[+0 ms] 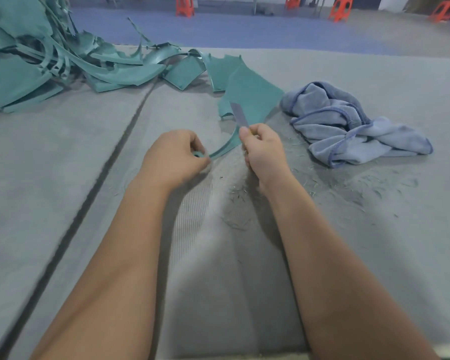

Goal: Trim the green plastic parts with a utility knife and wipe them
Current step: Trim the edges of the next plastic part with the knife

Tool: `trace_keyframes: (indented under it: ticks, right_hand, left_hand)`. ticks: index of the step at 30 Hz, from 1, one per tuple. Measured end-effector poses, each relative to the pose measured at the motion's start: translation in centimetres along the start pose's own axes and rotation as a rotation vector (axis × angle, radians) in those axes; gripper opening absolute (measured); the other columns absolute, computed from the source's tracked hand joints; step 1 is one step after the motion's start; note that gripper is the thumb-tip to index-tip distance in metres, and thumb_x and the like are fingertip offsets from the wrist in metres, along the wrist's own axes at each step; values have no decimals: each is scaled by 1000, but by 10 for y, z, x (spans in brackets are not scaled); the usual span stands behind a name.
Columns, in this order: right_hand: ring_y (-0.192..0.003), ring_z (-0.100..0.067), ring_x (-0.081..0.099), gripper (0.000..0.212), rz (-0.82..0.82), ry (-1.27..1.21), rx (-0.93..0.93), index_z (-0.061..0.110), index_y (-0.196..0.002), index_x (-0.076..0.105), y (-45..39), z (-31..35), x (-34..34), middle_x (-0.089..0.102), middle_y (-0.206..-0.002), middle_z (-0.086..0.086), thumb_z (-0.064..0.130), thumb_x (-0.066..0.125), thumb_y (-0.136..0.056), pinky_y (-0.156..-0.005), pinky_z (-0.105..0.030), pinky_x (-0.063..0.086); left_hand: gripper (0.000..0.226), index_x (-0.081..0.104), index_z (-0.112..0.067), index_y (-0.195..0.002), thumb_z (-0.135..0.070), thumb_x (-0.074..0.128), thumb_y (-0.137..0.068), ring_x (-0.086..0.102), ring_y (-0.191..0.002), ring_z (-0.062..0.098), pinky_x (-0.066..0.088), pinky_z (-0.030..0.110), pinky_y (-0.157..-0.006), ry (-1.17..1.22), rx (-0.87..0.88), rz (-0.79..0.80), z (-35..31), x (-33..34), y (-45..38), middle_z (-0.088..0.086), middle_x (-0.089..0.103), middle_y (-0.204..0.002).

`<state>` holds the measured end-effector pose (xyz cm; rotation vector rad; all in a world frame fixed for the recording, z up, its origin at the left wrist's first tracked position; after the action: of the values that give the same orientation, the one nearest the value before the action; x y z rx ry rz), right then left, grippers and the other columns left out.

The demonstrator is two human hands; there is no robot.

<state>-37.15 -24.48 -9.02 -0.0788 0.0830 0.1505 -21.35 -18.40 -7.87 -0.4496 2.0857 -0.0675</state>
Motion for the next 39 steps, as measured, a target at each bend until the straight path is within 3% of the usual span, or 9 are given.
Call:
trace_keyframes:
  ticks: [4, 7, 12, 15, 17, 27, 29, 35, 39]
  right_hand:
    - [-36, -13, 44, 17, 43, -95, 12, 19, -81, 47, 4, 3, 0, 62, -54, -2, 22, 51, -98, -38, -18, 33]
    - [-36, -10, 35, 20, 25, -102, -40, 19, -79, 53, 3, 5, -1, 53, -46, 1, 24, 50, -98, -39, -19, 30]
    - [-41, -7, 29, 58, 102, -302, 120, 17, -76, 71, -5, 5, -2, 44, -48, 5, 42, 27, -104, -42, -20, 24]
    - [-49, -8, 28, 49, 238, -332, 89, 14, -76, 69, -4, 5, 1, 39, -55, 7, 37, 34, -103, -48, -22, 22]
    - [-50, -9, 34, 35, 295, -309, 18, 15, -75, 60, 1, 6, 4, 44, -58, 5, 32, 44, -100, -50, -23, 27]
    - [-38, -2, 29, 25, 423, -97, -53, 8, -82, 59, 14, 8, 12, 48, -54, 1, 17, 47, -101, -38, -13, 24]
    - [-36, 0, 31, 25, 429, -81, -71, 5, -81, 58, 16, 9, 12, 50, -47, 12, 14, 47, -101, -38, -10, 25]
    - [-41, -3, 29, 21, 362, 56, -91, -2, -79, 60, 16, 9, 11, 37, -47, 3, 9, 51, -95, -42, -15, 25]
    - [-37, -1, 30, 23, 368, 25, -78, 2, -73, 58, 14, 8, 9, 38, -41, 9, 6, 50, -95, -39, -12, 25]
  left_hand:
    - [21, 67, -25, -98, -40, 56, -89, 59, -97, 28, 39, 31, -69, -284, 5, 101, -3, 8, -2, 4, 66, -100]
    - [23, 62, -19, -84, -35, 49, -95, 58, -90, 30, 37, 33, -65, -246, 6, 138, -6, 12, -2, 6, 62, -88]
    - [34, 51, -18, -66, -25, 45, -99, 42, -49, 13, 33, 28, -51, 474, -128, 55, -16, 20, -2, -4, 47, -57]
    - [34, 40, -18, -73, -26, 35, -105, 28, -36, 8, 21, 15, -39, 1055, -259, 103, -19, 21, -1, -8, 40, -49]
    - [33, 40, -19, -75, -28, 33, -106, 26, -34, 5, 19, 13, -37, 1160, -260, 147, -17, 20, 0, -9, 40, -48]
    - [55, 44, -20, -69, -70, 30, -88, 19, -43, 8, 15, 22, -42, 1124, -192, 308, -15, 24, -2, -7, 40, -56]
    - [47, 45, -22, -66, -66, 44, -82, 23, -43, 8, 19, 20, -41, 1069, -154, 298, -14, 23, -1, -7, 42, -57]
    - [15, 58, -17, -86, -29, 67, -84, 23, -53, 11, 18, 24, -46, 1101, 17, 314, -12, 23, 2, -3, 41, -63]
    - [34, 61, -1, -106, -26, 66, -84, 21, -65, 20, 20, 30, -57, 1145, 38, 336, -12, 24, 3, 3, 40, -69]
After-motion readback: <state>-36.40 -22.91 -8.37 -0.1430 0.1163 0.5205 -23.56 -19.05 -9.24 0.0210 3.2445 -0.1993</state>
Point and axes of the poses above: each hand's wrist, its own y-axis away from the middle knuckle, its own x-axis out of the palm, z = x × y, the point moved 2 cm from there along -y, towards the middle knuckle
